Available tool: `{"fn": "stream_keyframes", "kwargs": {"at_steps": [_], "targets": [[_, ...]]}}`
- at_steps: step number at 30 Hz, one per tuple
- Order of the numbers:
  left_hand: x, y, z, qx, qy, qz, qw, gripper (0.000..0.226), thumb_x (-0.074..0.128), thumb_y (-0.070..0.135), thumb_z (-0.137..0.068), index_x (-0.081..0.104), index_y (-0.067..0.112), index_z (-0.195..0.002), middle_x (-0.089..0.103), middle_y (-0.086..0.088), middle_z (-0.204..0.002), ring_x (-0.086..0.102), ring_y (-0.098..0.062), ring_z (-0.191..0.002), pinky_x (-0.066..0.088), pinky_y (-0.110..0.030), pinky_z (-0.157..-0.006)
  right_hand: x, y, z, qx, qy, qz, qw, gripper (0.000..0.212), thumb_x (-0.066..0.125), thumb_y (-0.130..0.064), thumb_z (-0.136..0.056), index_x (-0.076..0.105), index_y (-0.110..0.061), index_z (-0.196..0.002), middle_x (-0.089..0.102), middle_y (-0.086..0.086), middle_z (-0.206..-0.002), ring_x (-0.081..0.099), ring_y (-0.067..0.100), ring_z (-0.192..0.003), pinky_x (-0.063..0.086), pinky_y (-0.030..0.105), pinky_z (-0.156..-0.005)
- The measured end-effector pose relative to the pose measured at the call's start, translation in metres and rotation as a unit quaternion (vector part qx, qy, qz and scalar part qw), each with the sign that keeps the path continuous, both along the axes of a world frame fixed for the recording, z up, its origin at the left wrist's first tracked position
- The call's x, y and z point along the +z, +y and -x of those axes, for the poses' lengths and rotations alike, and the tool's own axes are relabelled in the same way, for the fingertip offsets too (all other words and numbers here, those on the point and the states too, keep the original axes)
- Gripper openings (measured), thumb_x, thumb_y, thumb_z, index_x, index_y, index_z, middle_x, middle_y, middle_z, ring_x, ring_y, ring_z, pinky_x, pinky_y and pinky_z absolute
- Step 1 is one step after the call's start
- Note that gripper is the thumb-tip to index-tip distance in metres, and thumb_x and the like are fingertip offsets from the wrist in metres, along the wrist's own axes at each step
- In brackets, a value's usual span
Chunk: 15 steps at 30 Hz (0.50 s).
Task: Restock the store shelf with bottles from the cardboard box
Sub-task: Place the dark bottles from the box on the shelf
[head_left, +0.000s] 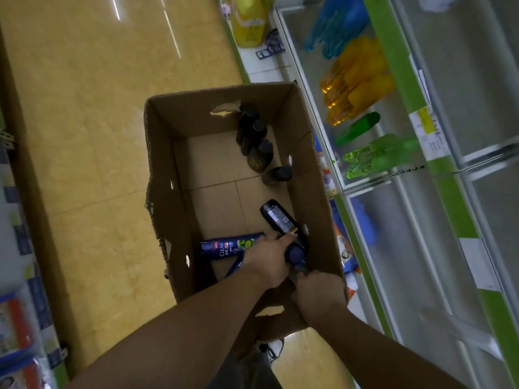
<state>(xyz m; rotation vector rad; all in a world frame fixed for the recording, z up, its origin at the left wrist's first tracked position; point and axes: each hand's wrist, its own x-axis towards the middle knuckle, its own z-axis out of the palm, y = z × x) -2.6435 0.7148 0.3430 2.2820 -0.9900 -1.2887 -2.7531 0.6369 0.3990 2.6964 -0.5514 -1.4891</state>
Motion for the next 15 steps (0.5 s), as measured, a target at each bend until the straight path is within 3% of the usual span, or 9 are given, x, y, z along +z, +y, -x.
{"fn": "stream_keyframes", "kwargs": {"at_steps": [4, 6, 9, 15], "targets": [[-0.005, 0.003, -0.003, -0.003, 0.004, 0.020, 1.000, 0.050, 0.066, 0.034, -0.088, 0.045, 0.038, -0.133, 0.057, 0.001, -0.131, 0.053, -0.024, -0.119, 0.050, -0.046, -0.095, -0.010, 0.003, 0.000, -0.014, 0.030, 0.015, 0.999, 0.042, 0.052, -0.032, -0.099, 0.047, -0.014, -0.136, 0.064, 0.008, -0.117, 0.065, 0.026, -0.104, 0.055, 0.040, -0.086], [-0.007, 0.006, -0.004, -0.010, 0.001, 0.017, 1.000, 0.054, 0.066, 0.035, -0.088, 0.044, 0.037, -0.137, 0.057, 0.001, -0.132, 0.052, -0.024, -0.120, 0.050, -0.047, -0.096, -0.017, 0.002, -0.001, -0.025, 0.031, 0.023, 0.999, 0.034, 0.053, -0.021, -0.098, 0.052, -0.017, -0.132, 0.065, 0.006, -0.110, 0.066, 0.026, -0.101, 0.056, 0.039, -0.084], [-0.010, 0.009, -0.008, -0.014, -0.001, 0.013, 1.000, 0.057, 0.066, 0.039, -0.088, 0.044, 0.034, -0.140, 0.055, 0.003, -0.135, 0.050, -0.024, -0.123, 0.047, -0.047, -0.099, -0.023, 0.001, -0.001, -0.030, 0.023, 0.015, 0.999, 0.035, 0.053, -0.020, -0.098, 0.056, -0.026, -0.132, 0.061, 0.003, -0.097, 0.066, 0.024, -0.098, 0.055, 0.037, -0.079], [-0.012, 0.013, -0.011, -0.019, -0.009, 0.019, 1.000, 0.054, 0.063, 0.044, -0.088, 0.046, 0.035, -0.139, 0.058, 0.003, -0.132, 0.051, -0.023, -0.120, 0.048, -0.047, -0.097, -0.019, -0.002, -0.001, 0.002, 0.010, 0.012, 1.000, 0.045, 0.056, -0.021, -0.097, 0.047, -0.022, -0.141, 0.064, 0.005, -0.114, 0.064, 0.025, -0.104, 0.052, 0.037, -0.086]]}}
